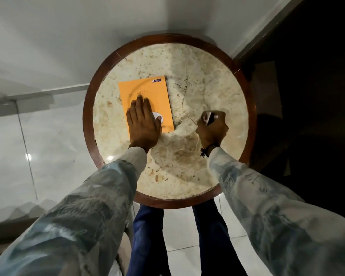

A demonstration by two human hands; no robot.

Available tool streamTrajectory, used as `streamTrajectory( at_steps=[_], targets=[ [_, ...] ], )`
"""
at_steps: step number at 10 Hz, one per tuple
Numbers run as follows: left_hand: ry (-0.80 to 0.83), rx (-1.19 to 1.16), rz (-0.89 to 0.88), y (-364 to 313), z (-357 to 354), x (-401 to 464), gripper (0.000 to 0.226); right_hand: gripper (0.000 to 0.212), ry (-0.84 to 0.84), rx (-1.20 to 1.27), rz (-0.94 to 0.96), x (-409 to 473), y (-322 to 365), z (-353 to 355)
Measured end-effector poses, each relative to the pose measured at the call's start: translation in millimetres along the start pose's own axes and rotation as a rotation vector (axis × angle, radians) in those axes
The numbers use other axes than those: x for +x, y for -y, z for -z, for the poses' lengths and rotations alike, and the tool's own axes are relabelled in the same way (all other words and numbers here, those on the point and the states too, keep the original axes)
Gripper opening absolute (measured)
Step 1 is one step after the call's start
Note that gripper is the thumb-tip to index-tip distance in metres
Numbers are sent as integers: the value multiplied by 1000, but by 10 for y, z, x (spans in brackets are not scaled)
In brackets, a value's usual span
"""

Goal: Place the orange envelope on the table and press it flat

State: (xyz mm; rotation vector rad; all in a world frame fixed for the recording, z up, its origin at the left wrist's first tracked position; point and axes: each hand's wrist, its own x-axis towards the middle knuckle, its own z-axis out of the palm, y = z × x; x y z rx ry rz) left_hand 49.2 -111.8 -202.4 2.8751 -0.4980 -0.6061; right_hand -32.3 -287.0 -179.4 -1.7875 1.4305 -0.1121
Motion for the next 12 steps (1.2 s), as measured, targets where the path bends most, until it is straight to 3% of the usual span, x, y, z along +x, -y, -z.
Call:
streamTrajectory(
  at_steps=[2,3,7,10,11,12],
  targets=[
    [-23,21,-6,55,-69,46,71,49,123,50,35,263,341,-284],
    [-29,7,-4,79,-84,73,71,57,31,-2,115,258,350,-227],
    [-48,-9,-9,76,-214,108,70,46,84,-180,261,144,325,-416],
    [-36,-44,-5,62,-213,46,70,59,157,-207,242,109,389,-358],
    [-47,-84,3,63,-212,3,68,67,127,-111,216,95,451,-245],
    [-35,-71,30,51,-150,-41,69,51,68,206,123,134,625,-18]
  ],
)
